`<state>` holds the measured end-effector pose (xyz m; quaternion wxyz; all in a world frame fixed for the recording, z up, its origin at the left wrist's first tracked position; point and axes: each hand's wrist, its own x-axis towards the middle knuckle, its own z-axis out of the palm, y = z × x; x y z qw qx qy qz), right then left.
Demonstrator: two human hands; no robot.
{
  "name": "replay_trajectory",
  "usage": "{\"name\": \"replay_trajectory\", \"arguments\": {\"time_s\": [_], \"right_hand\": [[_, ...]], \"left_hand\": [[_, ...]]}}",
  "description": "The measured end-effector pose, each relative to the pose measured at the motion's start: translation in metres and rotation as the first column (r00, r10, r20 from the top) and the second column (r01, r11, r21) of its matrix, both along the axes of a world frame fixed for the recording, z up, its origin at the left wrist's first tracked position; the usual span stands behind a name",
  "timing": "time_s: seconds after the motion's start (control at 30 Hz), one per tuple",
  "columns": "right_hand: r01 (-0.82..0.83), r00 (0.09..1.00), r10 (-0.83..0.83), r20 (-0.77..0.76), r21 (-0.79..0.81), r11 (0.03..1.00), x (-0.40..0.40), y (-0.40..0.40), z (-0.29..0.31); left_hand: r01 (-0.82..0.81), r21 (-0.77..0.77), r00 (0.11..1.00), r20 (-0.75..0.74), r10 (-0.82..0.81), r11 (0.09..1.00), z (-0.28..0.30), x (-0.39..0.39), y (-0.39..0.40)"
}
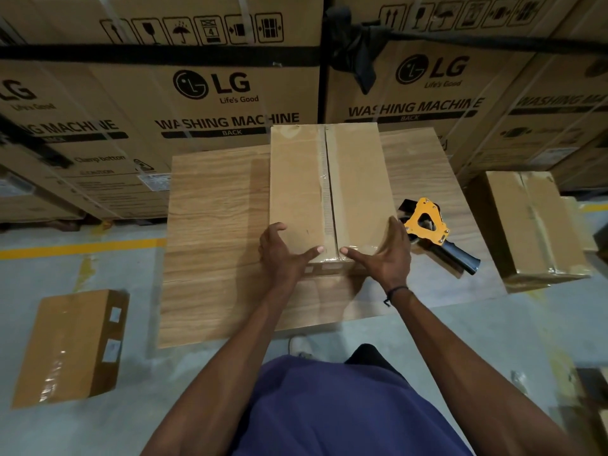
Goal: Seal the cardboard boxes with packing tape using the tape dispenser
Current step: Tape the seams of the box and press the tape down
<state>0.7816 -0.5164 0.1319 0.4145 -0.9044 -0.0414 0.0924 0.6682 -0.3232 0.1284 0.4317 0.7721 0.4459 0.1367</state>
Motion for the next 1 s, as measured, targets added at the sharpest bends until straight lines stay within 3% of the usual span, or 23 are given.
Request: {"name": "replay_trajectory", "arguments": {"time_s": [0.17, 0.27, 0.4, 0.6, 0.8, 1.0], "right_hand": [[0.024, 0.997, -0.014, -0.08, 0.134, 0.991, 0.005, -0.007, 0.0], [0.015, 0.991, 0.01, -0.134, 0.184, 0.983, 0.016, -0.02, -0.006], [-0.019, 0.982, 0.065, -0.179, 0.247, 0.969, 0.028, -0.032, -0.005], [-0.04, 0.991, 0.066, -0.119, 0.214, 0.976, 0.013, -0.016, 0.01], [-0.134, 0.964, 0.193, -0.184, 0.293, 0.947, 0.026, -0.045, 0.007], [-0.133, 0.88, 0.301, -0.367, 0.418, 0.899, 0.047, -0.073, 0.001]], "left_hand": [[0.029, -0.168, 0.987, 0.161, -0.001, 0.985, -0.005, -0.021, 0.018], [0.068, -0.231, 0.984, 0.178, -0.026, 0.971, -0.01, -0.029, 0.028], [0.105, -0.426, 0.979, 0.201, -0.019, 0.899, -0.013, -0.029, 0.045], [0.089, -0.375, 0.988, 0.153, -0.033, 0.923, -0.008, -0.031, 0.034], [0.254, -0.533, 0.958, 0.255, -0.132, 0.807, -0.013, -0.046, 0.067], [0.314, -0.709, 0.944, 0.302, -0.13, 0.632, -0.017, -0.055, 0.084]]}}
